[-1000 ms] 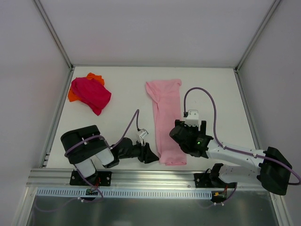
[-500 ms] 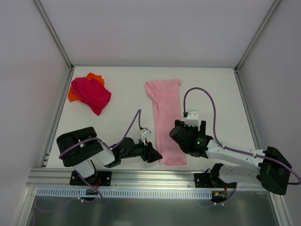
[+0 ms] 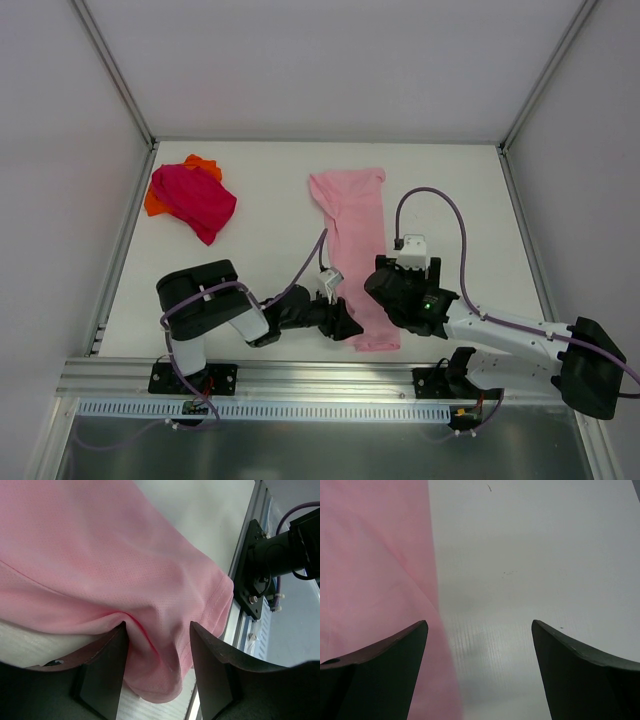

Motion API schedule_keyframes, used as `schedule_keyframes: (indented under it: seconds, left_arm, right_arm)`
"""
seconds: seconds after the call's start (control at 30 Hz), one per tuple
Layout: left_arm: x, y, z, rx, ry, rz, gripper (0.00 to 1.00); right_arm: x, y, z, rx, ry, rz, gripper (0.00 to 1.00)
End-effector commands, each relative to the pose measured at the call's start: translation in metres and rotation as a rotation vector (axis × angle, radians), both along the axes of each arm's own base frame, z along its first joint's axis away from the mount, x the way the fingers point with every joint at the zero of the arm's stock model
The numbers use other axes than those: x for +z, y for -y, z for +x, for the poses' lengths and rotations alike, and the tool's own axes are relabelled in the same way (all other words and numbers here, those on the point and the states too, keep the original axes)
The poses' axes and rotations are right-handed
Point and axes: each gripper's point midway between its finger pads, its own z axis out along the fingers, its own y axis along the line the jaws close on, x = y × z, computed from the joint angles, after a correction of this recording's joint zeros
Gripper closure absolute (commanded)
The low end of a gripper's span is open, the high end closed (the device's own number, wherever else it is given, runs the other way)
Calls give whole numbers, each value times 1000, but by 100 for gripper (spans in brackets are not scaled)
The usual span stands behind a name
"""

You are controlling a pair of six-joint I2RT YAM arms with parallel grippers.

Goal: Fold and stack the t-shirts
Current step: Grab the bottom of the folded rectangular tshirt with left arm

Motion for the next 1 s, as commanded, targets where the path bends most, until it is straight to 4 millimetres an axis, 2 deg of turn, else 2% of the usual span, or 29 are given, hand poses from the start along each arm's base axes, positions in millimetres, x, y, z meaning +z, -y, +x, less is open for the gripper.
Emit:
schedule_keyframes:
  seconds: [0.0, 0.13, 0.2, 0.23, 0.27, 0.37, 0.47, 0.57, 0.6, 0.63, 0.67, 0.73, 0.77, 0.83, 0.87, 0.9, 0.97]
  left_arm:
    - [4, 12, -6, -56, 34, -16, 48]
    - [5, 16, -15, -87, 26, -26, 48]
    - [8, 17, -19, -103, 30, -38, 51]
    - [10, 17, -19, -107, 35, -45, 57]
    - [11, 19, -19, -109, 39, -45, 77]
    - [5, 20, -17, -101, 32, -14, 100]
    - [4, 15, -16, -86, 44, -11, 100]
    - [15, 4, -10, -27, 85, -37, 100]
    - [28, 4, -7, -16, 107, -57, 100]
    - [25, 1, -5, -4, 115, -23, 100]
    - [41, -1, 4, 37, 158, -38, 100]
    - [55, -6, 15, 93, 199, -36, 100]
    - [55, -11, 19, 118, 209, -4, 100]
    - [88, -10, 35, 176, 290, -24, 100]
    - [86, -13, 36, 177, 296, 18, 100]
    - [106, -11, 42, 192, 339, -3, 100]
    - [114, -12, 47, 214, 360, 7, 100]
  right_arm:
    - [4, 3, 3, -21, 27, 2, 10]
    - [6, 2, 4, -23, 30, -2, 10]
    - [6, 3, 4, -24, 32, -1, 10]
    - [7, 3, 4, -25, 33, -2, 10]
    - [6, 4, 3, -26, 32, -6, 10]
    - [6, 7, 2, -34, 35, -8, 10]
    - [7, 8, 2, -35, 38, -4, 10]
    - [6, 8, 2, -36, 34, -6, 10]
    - [5, 8, 2, -38, 32, -9, 10]
    - [3, 8, 2, -40, 30, -11, 10]
    - [1, 7, 2, -42, 25, -19, 10]
    - [-1, 6, 3, -44, 23, -18, 10]
    - [-3, 6, 3, -42, 19, -21, 10]
    - [-2, 4, 3, -34, 26, -6, 10]
    - [-2, 2, 3, -22, 25, 5, 10]
    - [-1, 3, 2, -18, 29, 14, 11]
    - [1, 5, 1, -19, 35, 20, 11]
